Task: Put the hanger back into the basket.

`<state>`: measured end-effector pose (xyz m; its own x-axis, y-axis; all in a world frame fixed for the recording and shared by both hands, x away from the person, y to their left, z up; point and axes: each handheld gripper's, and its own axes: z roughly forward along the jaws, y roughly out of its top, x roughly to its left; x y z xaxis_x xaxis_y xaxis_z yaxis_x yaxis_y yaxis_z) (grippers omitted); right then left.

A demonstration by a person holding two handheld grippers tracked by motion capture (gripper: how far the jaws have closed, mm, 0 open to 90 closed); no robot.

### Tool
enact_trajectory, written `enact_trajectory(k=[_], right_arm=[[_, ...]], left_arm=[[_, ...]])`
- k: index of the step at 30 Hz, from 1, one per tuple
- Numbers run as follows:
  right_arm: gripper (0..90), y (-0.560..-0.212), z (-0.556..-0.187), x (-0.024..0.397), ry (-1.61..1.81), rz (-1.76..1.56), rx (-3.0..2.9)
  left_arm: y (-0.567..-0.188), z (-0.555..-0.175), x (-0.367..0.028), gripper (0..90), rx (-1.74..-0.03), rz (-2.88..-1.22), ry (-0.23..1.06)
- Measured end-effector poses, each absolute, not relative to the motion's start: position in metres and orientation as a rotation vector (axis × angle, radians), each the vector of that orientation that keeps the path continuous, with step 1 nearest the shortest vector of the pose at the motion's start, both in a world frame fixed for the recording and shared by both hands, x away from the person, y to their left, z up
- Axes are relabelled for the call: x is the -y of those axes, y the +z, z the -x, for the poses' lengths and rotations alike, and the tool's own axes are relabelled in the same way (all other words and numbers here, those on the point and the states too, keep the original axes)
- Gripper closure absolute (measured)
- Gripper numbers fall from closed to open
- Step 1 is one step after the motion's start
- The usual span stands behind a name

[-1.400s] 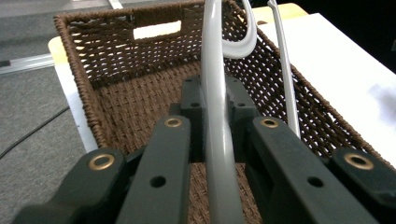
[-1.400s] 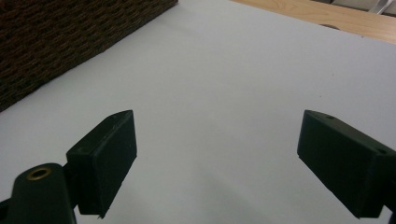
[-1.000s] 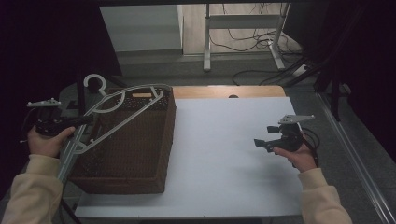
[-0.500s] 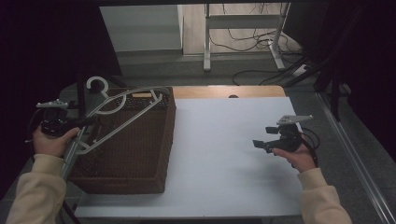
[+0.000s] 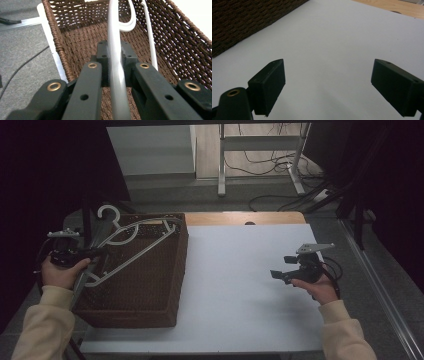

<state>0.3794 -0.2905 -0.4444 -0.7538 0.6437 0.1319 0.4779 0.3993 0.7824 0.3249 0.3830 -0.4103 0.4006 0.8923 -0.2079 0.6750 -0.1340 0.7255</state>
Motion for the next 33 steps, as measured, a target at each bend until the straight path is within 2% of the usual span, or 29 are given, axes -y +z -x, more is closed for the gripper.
enact_trajectory(k=[9,13,14,15,16,18,24,33], right_arm=[[12.5,-0.445,-0.380,0.290,1.277,-0.998,-2.468],[12.7,-0.444,-0.379,0.290,1.279,-0.997,-2.466],[12.7,-0.444,-0.379,0.290,1.279,-0.999,-2.465],[12.7,-0.444,-0.379,0.290,1.279,-0.999,-2.465],[12.7,-0.445,-0.379,0.290,1.278,-1.000,-2.465],[12.7,-0.445,-0.379,0.290,1.276,-1.003,-2.469],[12.6,-0.444,-0.379,0.290,1.278,-0.998,-2.469],[12.5,-0.444,-0.380,0.291,1.280,-1.001,-2.466]], left_arm=[[-0.414,-0.319,-0.375,80.8,-1.352,-1.907,0.350],[-0.422,-0.319,-0.371,80.4,-1.376,-1.922,0.309],[-0.427,-0.321,-0.368,77.5,-1.379,-1.950,0.264],[-0.427,-0.321,-0.368,70.5,-1.379,-1.950,0.264],[-0.428,-0.321,-0.367,70.5,-1.371,-1.962,0.269],[-0.427,-0.322,-0.366,51.9,-1.352,-1.974,0.240],[-0.416,-0.318,-0.364,36.3,-1.317,-1.955,0.255],[-0.409,-0.310,-0.346,23.2,-1.203,-1.962,0.278]])
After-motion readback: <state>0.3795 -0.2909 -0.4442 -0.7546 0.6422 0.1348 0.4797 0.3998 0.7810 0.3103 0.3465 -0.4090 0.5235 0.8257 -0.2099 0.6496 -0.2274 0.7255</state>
